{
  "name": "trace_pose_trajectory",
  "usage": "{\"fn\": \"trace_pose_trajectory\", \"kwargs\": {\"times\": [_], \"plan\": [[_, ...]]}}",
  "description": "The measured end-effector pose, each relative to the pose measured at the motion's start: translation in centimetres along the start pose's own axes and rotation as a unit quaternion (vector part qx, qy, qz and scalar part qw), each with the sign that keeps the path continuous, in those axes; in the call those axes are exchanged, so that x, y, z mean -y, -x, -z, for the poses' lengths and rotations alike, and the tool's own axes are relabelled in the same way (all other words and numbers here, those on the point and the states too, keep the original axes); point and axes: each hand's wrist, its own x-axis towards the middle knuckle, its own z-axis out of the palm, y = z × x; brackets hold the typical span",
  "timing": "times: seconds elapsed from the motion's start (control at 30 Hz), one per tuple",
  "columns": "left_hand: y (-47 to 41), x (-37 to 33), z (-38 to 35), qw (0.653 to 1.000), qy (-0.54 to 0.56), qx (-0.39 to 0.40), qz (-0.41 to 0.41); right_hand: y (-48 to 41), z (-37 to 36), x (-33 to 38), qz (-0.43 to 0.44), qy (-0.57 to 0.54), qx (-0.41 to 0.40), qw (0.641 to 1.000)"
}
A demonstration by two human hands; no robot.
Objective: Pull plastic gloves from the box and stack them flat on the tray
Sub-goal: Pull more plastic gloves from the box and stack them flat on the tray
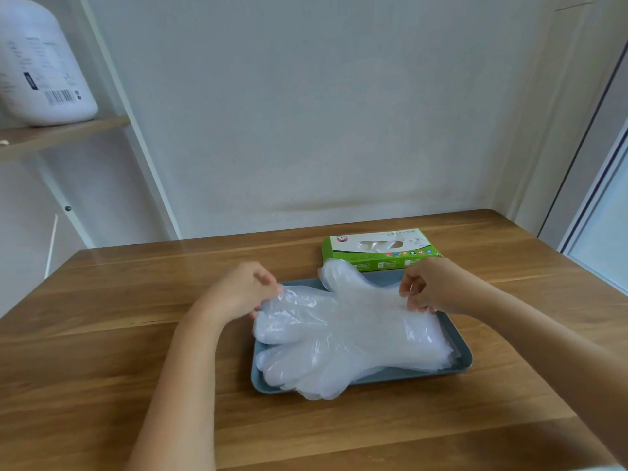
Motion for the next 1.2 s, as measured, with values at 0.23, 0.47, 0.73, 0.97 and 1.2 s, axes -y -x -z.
{"fn": "trace_pose_trajectory", "kwargs": {"times": [0.23,0.47,0.73,0.97,1.2], "plan": [[1.7,-4.2,-4.0,0.971,0.047,-0.096,-0.214,-0.2,0.4,0.8,0.028,0.043,0.026,0.998],[1.5,-3.4,-7.4,0.960,-0.187,0.060,-0.200,-0.3,0.3,0.4,0.023,0.064,0.016,0.998],[2.0,-3.1,-7.5,0.950,-0.239,0.145,-0.139,1.6,-1.7,1.6,0.151,0.109,-0.175,0.967],[1.4,-2.8,-7.8,0.944,-0.265,0.188,-0.066,1.8,-4.6,1.1,0.225,0.168,-0.029,0.959],[1.1,-2.8,-7.7,0.953,-0.249,0.164,-0.062,0.8,-4.1,1.8,0.215,0.149,0.035,0.965]]}}
